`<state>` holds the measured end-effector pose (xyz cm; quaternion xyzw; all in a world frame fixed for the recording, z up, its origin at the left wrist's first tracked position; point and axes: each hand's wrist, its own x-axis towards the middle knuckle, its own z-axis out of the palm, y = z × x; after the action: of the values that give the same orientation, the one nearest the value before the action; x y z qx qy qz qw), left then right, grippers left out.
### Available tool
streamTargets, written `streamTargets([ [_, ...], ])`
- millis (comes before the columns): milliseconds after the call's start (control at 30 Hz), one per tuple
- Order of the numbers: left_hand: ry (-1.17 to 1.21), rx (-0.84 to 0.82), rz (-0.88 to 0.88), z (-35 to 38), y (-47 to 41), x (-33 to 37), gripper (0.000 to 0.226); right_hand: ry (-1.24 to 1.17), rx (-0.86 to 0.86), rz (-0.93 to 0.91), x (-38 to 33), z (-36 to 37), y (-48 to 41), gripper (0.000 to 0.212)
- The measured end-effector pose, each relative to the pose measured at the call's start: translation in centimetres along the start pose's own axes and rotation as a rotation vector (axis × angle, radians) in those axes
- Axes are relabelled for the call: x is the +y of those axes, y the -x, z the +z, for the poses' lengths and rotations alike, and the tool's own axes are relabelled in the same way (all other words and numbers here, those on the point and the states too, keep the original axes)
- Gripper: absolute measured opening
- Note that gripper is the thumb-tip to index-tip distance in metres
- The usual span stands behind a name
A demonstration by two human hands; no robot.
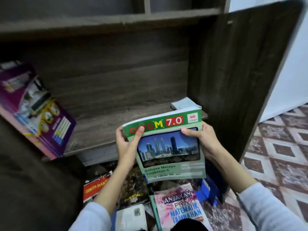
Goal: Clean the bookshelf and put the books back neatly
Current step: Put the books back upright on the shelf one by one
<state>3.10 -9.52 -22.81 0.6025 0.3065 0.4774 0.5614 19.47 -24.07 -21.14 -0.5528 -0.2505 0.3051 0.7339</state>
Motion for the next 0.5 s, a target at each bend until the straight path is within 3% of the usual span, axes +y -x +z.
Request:
streamTargets([
  [167, 0.021, -0.100, 0.055, -1.1, -0.3, 6.5, 0.014, -0.049, -0.068, -0.132, -6.2, 2.4, 0.8, 0.026],
  [400, 0.203, -0.011, 0.001, -1.3, -0.5, 12.1, 0.022, 0.005, -0.010, -0.225, -9.2, 5.5, 0.0, 0.032],
  [500, 0.195, 0.074, -0.004, -1.8, -0.1, 13.0, 0.020, 0.330, 0.091, -0.307, -8.6, 7.0, -0.6, 0.056],
])
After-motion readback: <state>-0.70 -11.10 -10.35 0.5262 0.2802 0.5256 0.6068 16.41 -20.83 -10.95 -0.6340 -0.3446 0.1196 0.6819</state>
